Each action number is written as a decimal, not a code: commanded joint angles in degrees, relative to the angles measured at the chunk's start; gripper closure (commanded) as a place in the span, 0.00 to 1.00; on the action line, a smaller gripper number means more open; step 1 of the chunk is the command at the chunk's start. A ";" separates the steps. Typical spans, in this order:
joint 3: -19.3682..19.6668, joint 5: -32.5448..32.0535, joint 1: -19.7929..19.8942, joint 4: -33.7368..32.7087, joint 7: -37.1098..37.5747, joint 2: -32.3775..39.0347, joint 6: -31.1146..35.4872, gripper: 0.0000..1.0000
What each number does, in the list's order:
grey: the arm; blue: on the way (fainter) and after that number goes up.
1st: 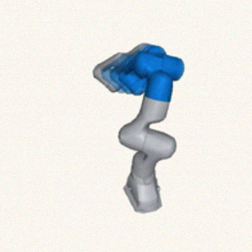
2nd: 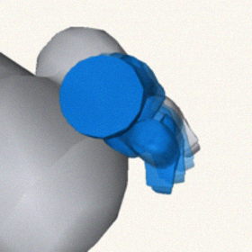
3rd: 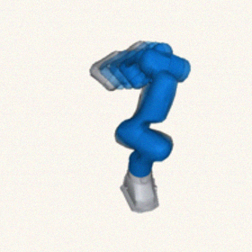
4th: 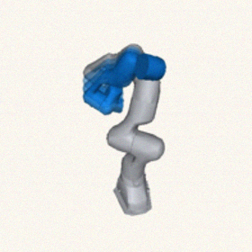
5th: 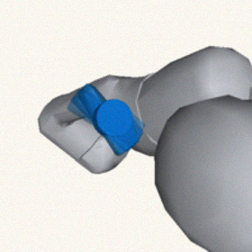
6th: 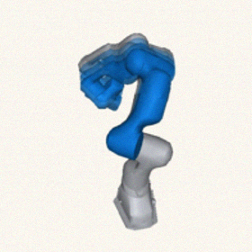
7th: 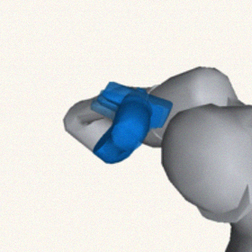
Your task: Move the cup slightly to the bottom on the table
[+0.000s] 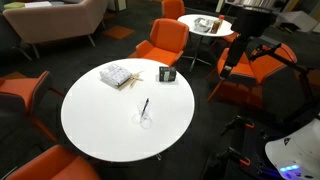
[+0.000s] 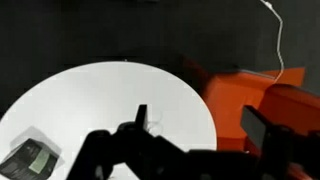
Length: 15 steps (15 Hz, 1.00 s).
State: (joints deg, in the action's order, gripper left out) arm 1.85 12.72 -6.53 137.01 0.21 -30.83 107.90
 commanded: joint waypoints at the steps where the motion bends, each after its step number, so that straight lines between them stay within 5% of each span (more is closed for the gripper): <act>1: -1.16 0.61 1.43 -0.18 -0.56 0.06 -0.33 0.00; 7: -2.07 0.14 2.51 -0.93 1.19 4.55 3.62 0.00; 15: -5.09 -5.31 5.46 -3.39 19.17 28.58 35.06 0.00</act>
State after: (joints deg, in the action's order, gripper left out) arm -1.37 11.41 -2.44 136.63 11.34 -9.44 137.14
